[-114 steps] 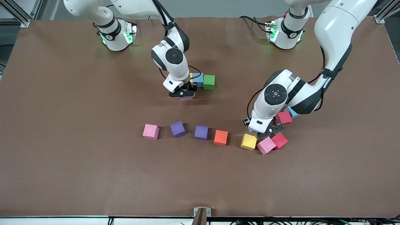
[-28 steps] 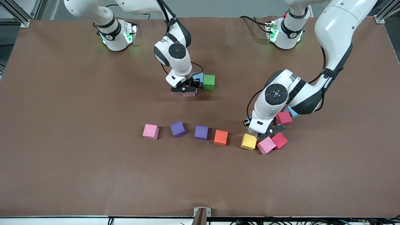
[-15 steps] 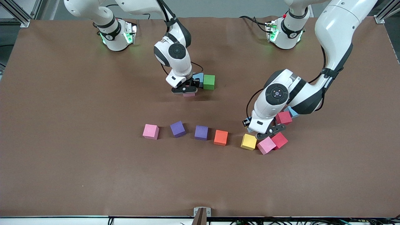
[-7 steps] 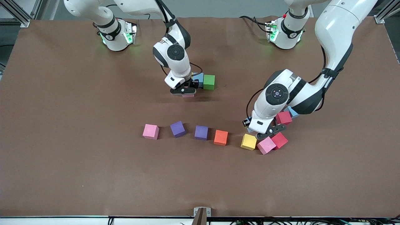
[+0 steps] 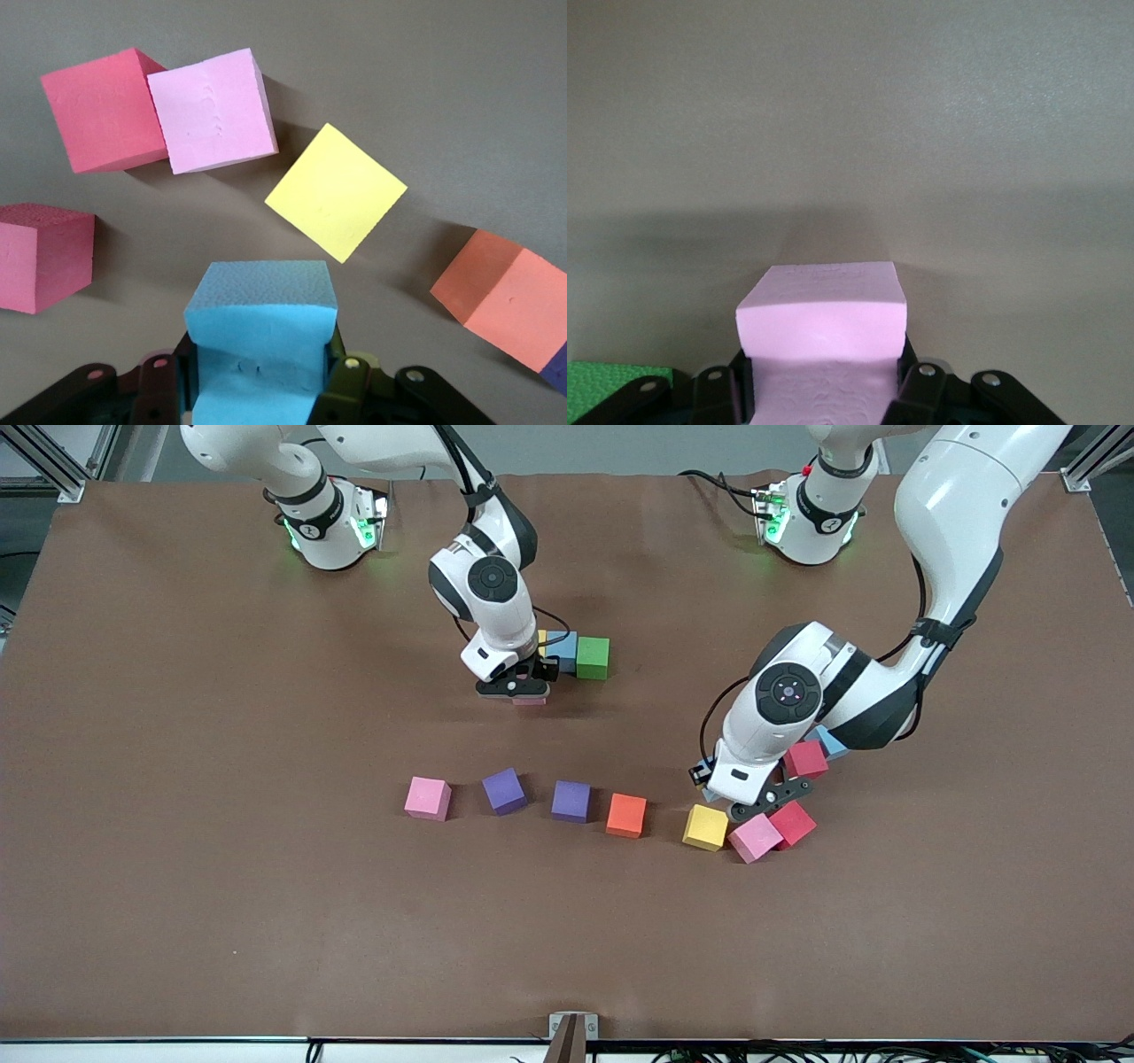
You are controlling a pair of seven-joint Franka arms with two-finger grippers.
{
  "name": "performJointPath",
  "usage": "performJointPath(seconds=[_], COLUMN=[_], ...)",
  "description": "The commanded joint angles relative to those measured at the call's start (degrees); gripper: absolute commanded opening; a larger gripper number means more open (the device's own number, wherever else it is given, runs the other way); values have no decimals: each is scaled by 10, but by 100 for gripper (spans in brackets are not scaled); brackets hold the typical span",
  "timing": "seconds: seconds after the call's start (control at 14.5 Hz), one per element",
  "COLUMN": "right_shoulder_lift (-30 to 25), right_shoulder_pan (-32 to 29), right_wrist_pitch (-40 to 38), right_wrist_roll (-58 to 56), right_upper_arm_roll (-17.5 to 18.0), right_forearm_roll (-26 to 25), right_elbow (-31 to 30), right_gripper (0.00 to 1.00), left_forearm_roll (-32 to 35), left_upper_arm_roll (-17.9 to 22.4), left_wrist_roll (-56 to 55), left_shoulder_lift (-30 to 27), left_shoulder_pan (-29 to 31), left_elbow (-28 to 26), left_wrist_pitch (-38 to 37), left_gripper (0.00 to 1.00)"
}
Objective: Arrange 11 blocks into digit 3
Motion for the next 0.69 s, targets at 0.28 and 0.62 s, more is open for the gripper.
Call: performJointPath(seconds=[0.28, 0.62], right_shoulder_lift=[-5, -15], right_shoulder_pan=[13, 22], right_wrist_pitch=[-10, -27], right_wrist_roll=[25, 29], right_upper_arm_roll=[1, 2], right_forearm_roll=[4, 4], right_elbow=[-18, -17], right_gripper=[2, 2], left_forearm_roll=[-9, -9], left_upper_arm_roll=[-4, -4], left_wrist_roll=[0, 0], left_shoulder_lift=[-7, -7], left_shoulder_pan=[4, 4], left_elbow=[2, 2], left_wrist_pitch=[-10, -10], left_gripper=[33, 33])
